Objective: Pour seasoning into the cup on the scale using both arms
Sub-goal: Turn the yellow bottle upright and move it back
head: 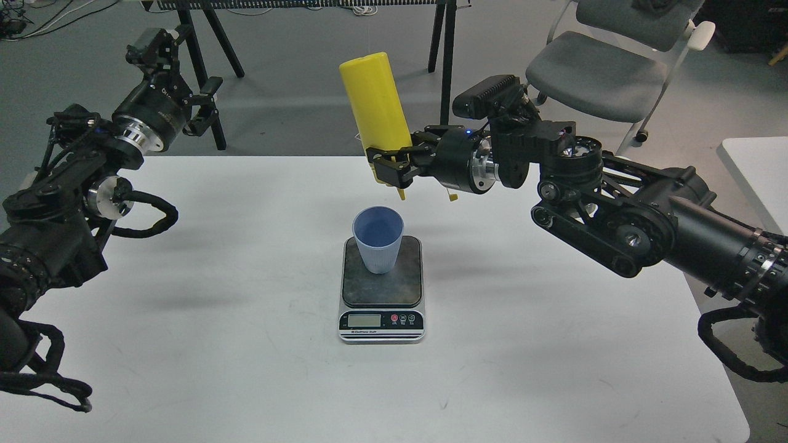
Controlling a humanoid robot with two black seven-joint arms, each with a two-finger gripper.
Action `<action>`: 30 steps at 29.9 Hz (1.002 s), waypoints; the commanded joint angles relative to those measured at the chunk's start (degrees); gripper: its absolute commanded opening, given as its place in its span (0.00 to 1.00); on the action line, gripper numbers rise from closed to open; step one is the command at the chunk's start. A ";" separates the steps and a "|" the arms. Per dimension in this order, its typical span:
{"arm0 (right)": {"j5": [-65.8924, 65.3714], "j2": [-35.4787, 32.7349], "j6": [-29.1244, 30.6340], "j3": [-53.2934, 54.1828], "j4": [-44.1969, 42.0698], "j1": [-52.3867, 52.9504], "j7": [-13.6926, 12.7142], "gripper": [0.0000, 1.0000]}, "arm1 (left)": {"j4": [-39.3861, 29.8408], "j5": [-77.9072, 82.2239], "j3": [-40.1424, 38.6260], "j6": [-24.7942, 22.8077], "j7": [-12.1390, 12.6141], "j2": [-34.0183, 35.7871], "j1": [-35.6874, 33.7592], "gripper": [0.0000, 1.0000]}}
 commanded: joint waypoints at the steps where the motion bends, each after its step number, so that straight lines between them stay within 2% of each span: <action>1: -0.38 -0.14 -0.32 0.08 0.04 0.03 0.10 0.15 | -0.08 0.00 0.00 0.00 0.00 -0.01 -0.17 0.95; 4: 1.80 -0.49 -0.32 1.65 -0.58 0.12 -0.07 0.15 | -0.08 0.00 0.00 0.00 0.00 -0.10 -0.25 0.95; 6: 9.41 -0.58 0.82 5.85 -3.11 0.12 -0.51 0.15 | -0.17 0.00 0.00 0.00 0.00 -0.10 -0.52 0.95; 8: 23.45 -0.67 4.32 9.90 -5.06 0.03 -1.21 0.15 | -0.17 0.09 0.00 0.00 0.00 -0.18 -0.52 0.95; 12: 54.39 -4.08 9.43 13.17 -6.29 -0.58 -5.95 0.15 | -0.17 0.27 0.09 0.00 0.00 -0.71 -0.52 0.95; 15: 77.05 -8.13 12.30 14.05 -6.12 -2.42 -6.66 0.15 | -0.17 0.27 0.09 0.00 0.00 -0.89 -0.61 0.95; 19: 112.14 -12.17 12.30 13.44 -5.51 -9.00 -7.81 0.15 | -0.17 0.35 0.09 0.00 0.00 -0.89 -0.61 0.95; 22: 118.61 -14.73 12.30 15.80 -2.44 -14.71 -7.19 0.15 | -0.17 0.35 0.09 0.00 0.00 -0.89 -0.61 0.95; 26: 123.79 -15.26 12.30 26.33 4.24 -27.88 -6.66 0.15 | -0.26 0.88 0.09 0.00 0.00 -1.24 -1.22 0.95; 30: 127.75 -15.35 12.30 32.23 8.37 -37.73 -5.96 0.15 | -0.26 1.14 0.09 0.00 0.00 -1.77 -1.48 0.95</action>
